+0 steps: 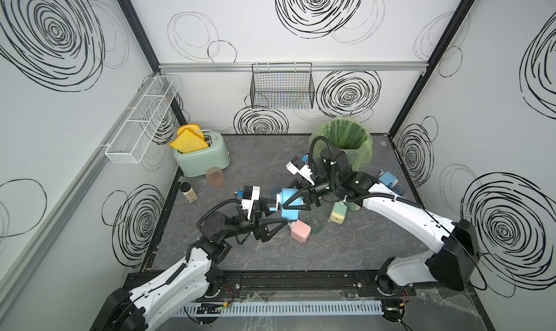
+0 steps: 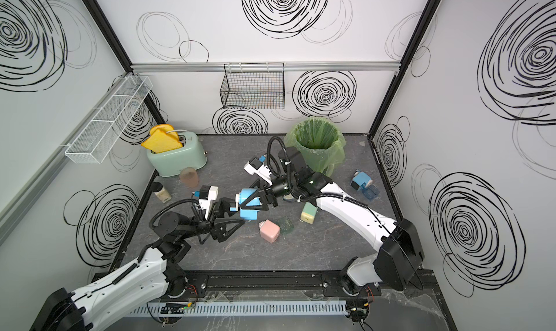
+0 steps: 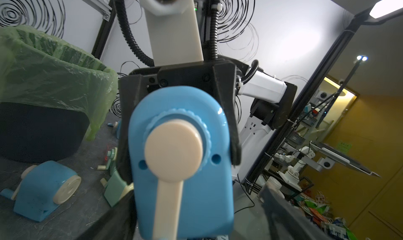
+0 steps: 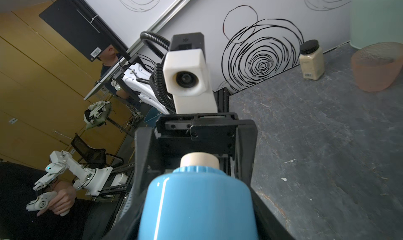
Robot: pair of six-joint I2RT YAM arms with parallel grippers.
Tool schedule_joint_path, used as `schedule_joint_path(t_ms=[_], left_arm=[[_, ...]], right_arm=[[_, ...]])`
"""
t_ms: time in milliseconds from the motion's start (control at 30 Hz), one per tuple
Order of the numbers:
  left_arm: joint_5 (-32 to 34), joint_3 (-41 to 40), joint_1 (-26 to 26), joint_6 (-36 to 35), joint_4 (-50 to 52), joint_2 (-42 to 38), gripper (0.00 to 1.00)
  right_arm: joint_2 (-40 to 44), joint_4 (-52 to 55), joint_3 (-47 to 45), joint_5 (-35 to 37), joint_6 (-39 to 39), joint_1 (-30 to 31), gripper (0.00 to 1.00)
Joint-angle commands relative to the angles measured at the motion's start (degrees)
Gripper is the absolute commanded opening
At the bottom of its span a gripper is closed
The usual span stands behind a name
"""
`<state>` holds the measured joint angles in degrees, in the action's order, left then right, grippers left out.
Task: Take out the pencil sharpener tray and clean the shavings
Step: Place the pencil sharpener at the center of the board.
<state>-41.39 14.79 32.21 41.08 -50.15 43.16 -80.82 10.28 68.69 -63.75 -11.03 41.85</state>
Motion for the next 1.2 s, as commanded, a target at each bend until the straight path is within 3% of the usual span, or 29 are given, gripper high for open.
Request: schedule_joint_path(t_ms=[0, 133, 200, 267, 333, 467, 667, 1000, 1167], left_arm=[[6.1, 1.7, -3.4, -2.2, 4.8, -2.9, 0.97], [14.4, 3.4, -11.0, -0.5, 15.8, -6.7, 0.97], [19.4, 7.7, -17.6, -0.4, 29.7, -7.8, 0.97], [19.5, 12.1, -22.3, -2.7, 37.3, -6.9, 0.97], [26.0, 18.8, -21.5, -7.6, 47.8, -4.9, 0.97], [25.2, 26.4, -26.2, -9.2, 57.4, 0.2, 0.97], [13.7, 25.8, -39.4, -7.5, 57.8, 0.0, 0.97], [11.7, 22.5, -39.7, -5.9, 53.9, -0.3, 0.97], [11.2, 21.8, -39.6, -5.7, 53.0, 0.0, 0.97]], right_arm=[[0.2, -2.2, 0.3, 2.0, 0.6, -1.1, 0.23], [-0.7, -4.0, 0.0, 11.2, 1.0, -0.4, 0.26], [-2.7, -4.2, 0.0, 19.6, 1.5, 1.8, 0.27], [-6.0, -5.7, -0.3, 26.2, 1.6, 4.6, 0.26], [-10.0, -8.6, -0.9, 33.0, 1.0, 7.5, 0.25], [-19.4, -13.4, 0.3, 44.4, 0.1, 11.8, 0.26], [-28.8, -19.0, 5.0, 57.2, 3.5, 17.3, 0.29], [-37.8, -30.5, 7.3, 64.4, 2.2, 17.2, 0.35], [-41.8, -31.3, 9.6, 66.2, 1.1, 16.0, 0.49]])
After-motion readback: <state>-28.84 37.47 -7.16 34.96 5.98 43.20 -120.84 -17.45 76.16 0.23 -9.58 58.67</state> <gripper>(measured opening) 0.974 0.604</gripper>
